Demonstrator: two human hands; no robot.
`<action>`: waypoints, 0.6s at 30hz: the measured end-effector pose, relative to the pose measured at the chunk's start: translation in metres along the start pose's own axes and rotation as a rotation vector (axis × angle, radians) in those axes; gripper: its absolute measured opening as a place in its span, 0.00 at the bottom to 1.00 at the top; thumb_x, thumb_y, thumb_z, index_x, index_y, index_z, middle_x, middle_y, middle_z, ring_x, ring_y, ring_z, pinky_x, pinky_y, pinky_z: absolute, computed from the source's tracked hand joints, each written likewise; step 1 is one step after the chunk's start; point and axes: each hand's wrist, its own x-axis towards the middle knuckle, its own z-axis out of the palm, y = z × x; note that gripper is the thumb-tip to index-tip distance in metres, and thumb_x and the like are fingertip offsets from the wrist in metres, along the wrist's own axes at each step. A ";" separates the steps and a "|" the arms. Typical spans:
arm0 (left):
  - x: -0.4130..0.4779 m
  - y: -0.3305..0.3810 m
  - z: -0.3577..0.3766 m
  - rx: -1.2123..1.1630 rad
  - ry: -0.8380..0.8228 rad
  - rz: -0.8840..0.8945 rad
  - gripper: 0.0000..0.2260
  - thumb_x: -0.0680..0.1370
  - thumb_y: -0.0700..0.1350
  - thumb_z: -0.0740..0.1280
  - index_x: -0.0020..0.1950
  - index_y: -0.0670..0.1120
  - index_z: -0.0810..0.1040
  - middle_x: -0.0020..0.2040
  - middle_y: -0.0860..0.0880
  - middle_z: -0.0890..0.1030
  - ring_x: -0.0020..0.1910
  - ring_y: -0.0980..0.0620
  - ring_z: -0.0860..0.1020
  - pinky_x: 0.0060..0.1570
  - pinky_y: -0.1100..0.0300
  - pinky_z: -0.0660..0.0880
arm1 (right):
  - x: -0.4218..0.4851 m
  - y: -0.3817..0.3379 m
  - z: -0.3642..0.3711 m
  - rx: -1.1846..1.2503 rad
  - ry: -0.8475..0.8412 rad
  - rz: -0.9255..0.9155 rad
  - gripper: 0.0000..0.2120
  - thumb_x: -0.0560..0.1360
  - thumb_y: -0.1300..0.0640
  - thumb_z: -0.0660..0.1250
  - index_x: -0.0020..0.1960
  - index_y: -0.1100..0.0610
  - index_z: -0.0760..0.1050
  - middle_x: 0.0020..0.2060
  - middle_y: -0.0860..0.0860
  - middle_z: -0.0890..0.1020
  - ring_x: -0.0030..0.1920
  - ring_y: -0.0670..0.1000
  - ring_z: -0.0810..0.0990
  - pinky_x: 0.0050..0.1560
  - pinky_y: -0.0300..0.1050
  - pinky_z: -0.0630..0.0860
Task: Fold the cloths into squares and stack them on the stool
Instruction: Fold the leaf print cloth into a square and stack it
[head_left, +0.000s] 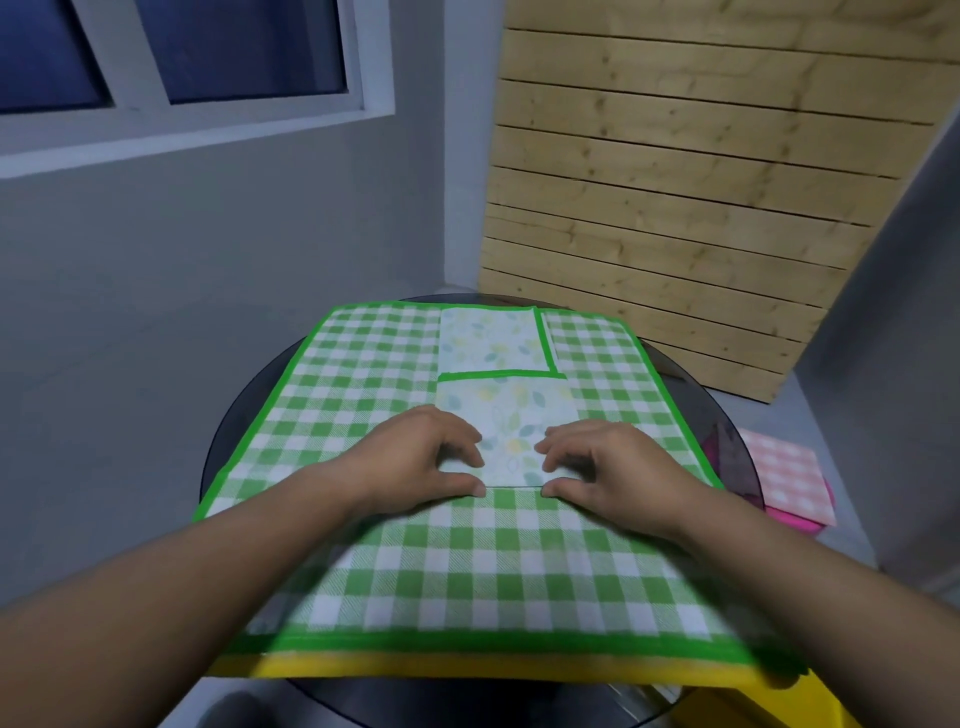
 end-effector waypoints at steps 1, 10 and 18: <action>0.000 0.001 0.000 -0.007 0.005 0.000 0.15 0.72 0.61 0.74 0.54 0.57 0.85 0.65 0.59 0.79 0.64 0.60 0.73 0.65 0.60 0.69 | 0.001 -0.001 0.001 -0.031 -0.005 -0.018 0.10 0.73 0.45 0.72 0.50 0.49 0.82 0.56 0.43 0.83 0.62 0.45 0.78 0.59 0.48 0.76; -0.002 0.004 -0.004 -0.047 -0.014 -0.010 0.15 0.73 0.61 0.72 0.55 0.56 0.85 0.64 0.58 0.80 0.63 0.62 0.74 0.65 0.60 0.71 | 0.000 -0.005 0.008 -0.203 0.014 -0.120 0.17 0.79 0.42 0.52 0.48 0.48 0.77 0.50 0.46 0.83 0.53 0.48 0.80 0.48 0.50 0.78; -0.013 0.014 -0.014 -0.232 0.069 -0.023 0.10 0.77 0.57 0.70 0.55 0.56 0.85 0.52 0.65 0.84 0.51 0.65 0.81 0.55 0.55 0.79 | -0.002 -0.014 -0.006 0.085 0.188 0.020 0.07 0.79 0.48 0.63 0.51 0.47 0.79 0.47 0.40 0.83 0.48 0.42 0.80 0.49 0.44 0.78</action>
